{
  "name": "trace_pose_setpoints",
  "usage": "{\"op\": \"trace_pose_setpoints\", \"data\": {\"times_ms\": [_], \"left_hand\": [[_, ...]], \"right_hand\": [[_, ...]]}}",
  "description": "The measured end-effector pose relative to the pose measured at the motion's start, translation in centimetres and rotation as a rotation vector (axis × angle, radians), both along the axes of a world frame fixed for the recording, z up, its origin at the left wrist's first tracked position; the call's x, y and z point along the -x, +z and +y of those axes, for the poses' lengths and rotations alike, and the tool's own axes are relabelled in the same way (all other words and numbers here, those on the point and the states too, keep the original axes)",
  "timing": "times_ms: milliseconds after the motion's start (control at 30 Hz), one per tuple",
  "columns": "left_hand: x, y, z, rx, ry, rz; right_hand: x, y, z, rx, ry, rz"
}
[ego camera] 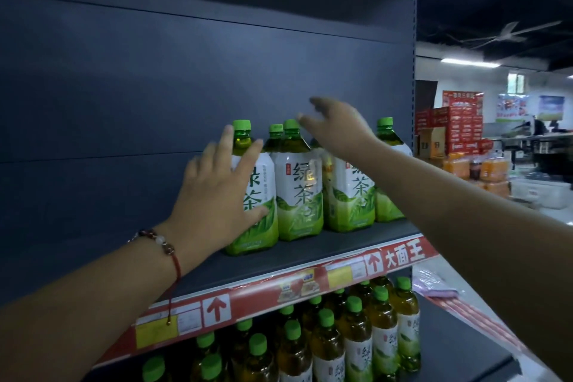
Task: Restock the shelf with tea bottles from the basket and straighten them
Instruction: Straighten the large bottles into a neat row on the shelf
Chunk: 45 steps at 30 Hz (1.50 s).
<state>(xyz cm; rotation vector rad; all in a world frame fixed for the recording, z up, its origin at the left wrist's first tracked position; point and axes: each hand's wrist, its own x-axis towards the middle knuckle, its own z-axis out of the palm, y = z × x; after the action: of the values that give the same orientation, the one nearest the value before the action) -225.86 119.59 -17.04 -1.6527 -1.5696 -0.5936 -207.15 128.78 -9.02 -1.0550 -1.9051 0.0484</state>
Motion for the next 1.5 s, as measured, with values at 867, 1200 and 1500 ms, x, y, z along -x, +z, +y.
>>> {"op": "trace_pose_setpoints", "data": {"times_ms": [867, 1200, 1500], "left_hand": [[-4.7, 2.4, 5.7, 0.038, 0.004, 0.219], [-4.1, 1.6, 4.7, 0.033, 0.012, 0.241], [-0.5, -1.4, 0.6, 0.093, 0.051, -0.207]], "right_hand": [[-2.3, -3.8, 4.5, 0.223, -0.239, 0.032], [-3.0, -3.6, 4.8, 0.246, -0.168, -0.036], [-3.4, -5.4, 3.4, 0.229, -0.129, -0.054]]}}
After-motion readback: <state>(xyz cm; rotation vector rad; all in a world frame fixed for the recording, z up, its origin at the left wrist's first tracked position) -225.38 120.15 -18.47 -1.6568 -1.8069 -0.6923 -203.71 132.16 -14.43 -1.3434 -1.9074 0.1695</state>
